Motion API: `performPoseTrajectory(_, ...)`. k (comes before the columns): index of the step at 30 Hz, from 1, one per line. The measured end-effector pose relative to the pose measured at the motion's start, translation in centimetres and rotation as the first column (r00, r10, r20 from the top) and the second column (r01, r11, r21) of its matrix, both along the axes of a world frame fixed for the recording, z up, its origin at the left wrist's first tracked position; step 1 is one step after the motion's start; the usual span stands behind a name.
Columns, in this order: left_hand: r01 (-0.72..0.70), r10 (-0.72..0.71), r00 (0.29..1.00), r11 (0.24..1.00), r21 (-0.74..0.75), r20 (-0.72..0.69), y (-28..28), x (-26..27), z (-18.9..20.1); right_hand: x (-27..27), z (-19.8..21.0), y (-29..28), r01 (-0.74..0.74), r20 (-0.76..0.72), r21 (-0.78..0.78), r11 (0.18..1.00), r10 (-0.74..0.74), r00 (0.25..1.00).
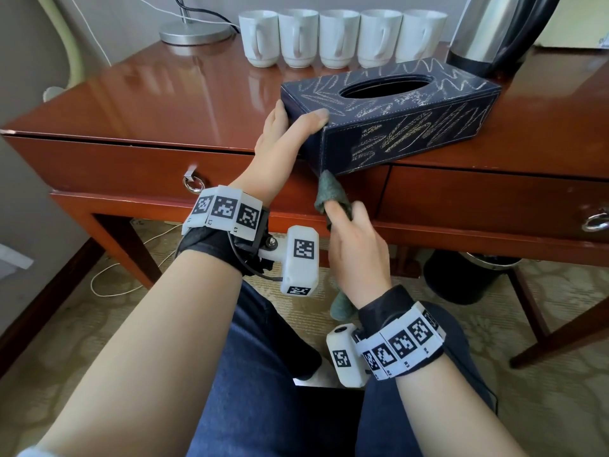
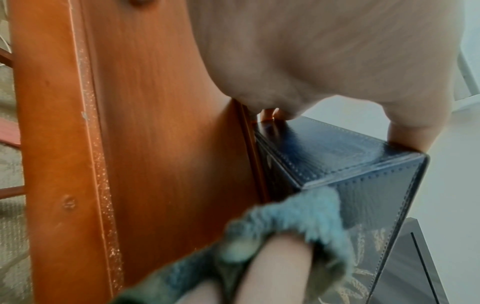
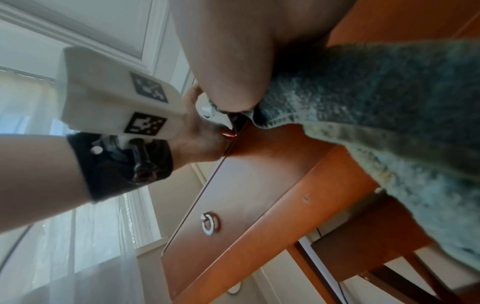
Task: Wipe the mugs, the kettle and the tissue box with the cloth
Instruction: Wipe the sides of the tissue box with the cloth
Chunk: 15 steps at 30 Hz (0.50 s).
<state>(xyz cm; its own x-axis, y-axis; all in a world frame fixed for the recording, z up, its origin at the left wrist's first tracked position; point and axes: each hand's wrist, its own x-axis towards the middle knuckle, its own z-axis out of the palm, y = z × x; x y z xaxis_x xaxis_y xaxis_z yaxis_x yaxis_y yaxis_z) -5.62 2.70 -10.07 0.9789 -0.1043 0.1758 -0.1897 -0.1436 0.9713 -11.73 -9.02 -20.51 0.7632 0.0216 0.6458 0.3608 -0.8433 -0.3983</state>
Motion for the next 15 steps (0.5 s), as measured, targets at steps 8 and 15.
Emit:
performPoseTrajectory(8,-0.001,0.001,1.000,1.000,-0.023,0.011,0.1,0.7,-0.4,0.4,1.2,0.2,-0.008,0.001,0.062,0.998,0.008,1.000)
performPoseTrajectory(15,-0.020,0.021,1.000,0.999,-0.033,0.016,0.0,1.0,-0.6,0.2,-0.1,-1.4,0.063,-0.039,0.022,0.998,-0.062,0.997)
